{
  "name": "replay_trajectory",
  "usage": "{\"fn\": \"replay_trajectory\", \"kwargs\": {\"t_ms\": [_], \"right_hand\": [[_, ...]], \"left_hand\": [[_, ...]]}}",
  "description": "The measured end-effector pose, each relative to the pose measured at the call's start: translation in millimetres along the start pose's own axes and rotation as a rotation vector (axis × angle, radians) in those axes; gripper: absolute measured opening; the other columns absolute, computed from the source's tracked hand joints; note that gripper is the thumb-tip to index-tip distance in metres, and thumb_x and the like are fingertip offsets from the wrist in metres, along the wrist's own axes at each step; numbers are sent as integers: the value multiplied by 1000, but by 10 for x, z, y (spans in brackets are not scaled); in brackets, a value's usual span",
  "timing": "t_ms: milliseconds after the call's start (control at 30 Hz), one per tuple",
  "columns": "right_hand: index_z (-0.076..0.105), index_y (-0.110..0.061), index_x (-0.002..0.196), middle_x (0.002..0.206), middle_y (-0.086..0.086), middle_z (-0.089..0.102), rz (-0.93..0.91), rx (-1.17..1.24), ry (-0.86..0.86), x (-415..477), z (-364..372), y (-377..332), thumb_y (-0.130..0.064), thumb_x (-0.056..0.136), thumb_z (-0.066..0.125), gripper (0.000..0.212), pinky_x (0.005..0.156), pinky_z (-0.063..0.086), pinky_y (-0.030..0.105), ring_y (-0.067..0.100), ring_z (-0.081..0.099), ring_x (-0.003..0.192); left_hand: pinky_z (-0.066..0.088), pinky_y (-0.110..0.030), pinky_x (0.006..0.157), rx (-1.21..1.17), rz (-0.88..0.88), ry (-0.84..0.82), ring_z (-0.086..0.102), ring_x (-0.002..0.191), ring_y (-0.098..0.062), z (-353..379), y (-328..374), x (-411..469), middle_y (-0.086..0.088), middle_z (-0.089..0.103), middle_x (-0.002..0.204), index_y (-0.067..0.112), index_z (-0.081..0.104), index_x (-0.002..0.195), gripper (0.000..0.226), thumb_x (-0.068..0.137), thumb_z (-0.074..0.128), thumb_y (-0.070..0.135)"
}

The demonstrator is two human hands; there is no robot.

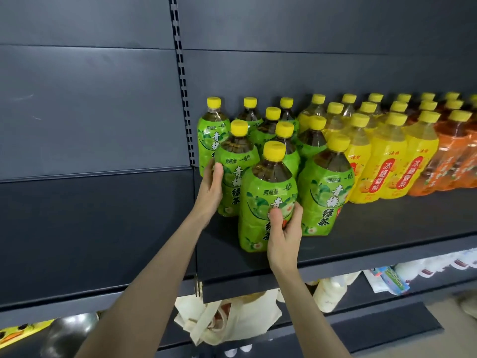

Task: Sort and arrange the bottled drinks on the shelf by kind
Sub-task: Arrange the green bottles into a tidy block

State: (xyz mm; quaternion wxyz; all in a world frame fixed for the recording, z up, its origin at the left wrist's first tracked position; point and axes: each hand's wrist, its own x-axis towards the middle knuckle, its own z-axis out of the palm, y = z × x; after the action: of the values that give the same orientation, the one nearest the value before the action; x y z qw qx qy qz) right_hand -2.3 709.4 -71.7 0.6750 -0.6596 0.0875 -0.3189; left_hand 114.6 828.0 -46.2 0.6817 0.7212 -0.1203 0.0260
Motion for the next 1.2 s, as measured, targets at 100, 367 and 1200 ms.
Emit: {"fn": "replay_trajectory", "kwargs": {"t_ms": [100,367,1200], "right_hand": [[46,-8,128,112,12,62,-15,-51,65,28,30,3,-54,76,51,69,83,50,31,19,59,98],[48,-9,126,113,6,62,-38,-97,115,28,63,30,-53,79,50,66,88,52,37,18,60,103],[46,-5,127,115,12,62,-22,-98,113,23,60,42,-59,77,49,74,92,49,49,27,59,107]], "left_hand": [[23,-18,104,6,25,14,28,135,-6,49,-54,25,2,31,152,14,21,151,76,89,24,59],[43,-38,96,6,125,201,55,104,-21,-86,-134,39,-10,58,109,2,46,127,58,97,26,47],[53,-23,77,-102,-18,-47,56,114,-11,-215,-283,449,3,51,131,24,16,149,68,94,56,32]]}}
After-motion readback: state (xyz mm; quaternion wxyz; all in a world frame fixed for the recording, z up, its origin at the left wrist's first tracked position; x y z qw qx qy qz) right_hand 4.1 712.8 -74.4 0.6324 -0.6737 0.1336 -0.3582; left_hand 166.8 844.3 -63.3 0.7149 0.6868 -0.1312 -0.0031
